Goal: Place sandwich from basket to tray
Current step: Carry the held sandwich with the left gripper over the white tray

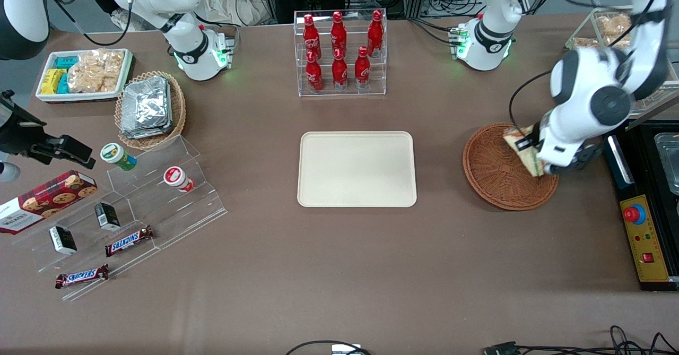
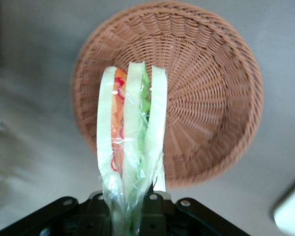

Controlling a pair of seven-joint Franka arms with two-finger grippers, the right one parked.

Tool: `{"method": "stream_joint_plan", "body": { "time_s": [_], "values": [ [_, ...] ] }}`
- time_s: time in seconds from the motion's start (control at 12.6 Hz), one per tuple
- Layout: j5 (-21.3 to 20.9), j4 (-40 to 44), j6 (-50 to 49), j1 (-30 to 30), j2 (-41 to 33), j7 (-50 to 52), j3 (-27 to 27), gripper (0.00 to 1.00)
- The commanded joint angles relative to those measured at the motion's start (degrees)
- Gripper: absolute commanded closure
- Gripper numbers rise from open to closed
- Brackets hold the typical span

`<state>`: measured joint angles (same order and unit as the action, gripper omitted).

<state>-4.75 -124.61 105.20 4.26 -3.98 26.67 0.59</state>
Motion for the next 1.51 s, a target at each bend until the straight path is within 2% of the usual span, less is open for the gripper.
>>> {"method": "stream_joint_plan", "body": {
  "time_s": [0.0,0.24,0.4,0.56,0.79,0.95,1.19,1.43],
  "values": [
    [-0.09,11.70,-15.05,0.39,-1.91,-4.50,0.02,1.00],
    [0.09,25.60,-27.91,0.57,-1.21,-9.34,-0.33,1.00],
    [3.85,30.37,-31.19,1.36,-0.42,-8.75,-1.37,1.00],
    [8.42,33.01,-31.29,1.45,1.07,-1.66,-4.27,1.00],
    [9.85,39.69,-31.29,1.45,7.47,5.74,-12.87,1.00],
    [10.20,44.43,-30.85,1.45,14.23,13.36,-20.94,1.00],
    [9.15,51.55,-27.79,2.59,24.52,25.33,-30.54,1.00],
    [1.96,51.14,-25.23,4.44,26.92,25.81,-35.21,1.00]
  ]
}}
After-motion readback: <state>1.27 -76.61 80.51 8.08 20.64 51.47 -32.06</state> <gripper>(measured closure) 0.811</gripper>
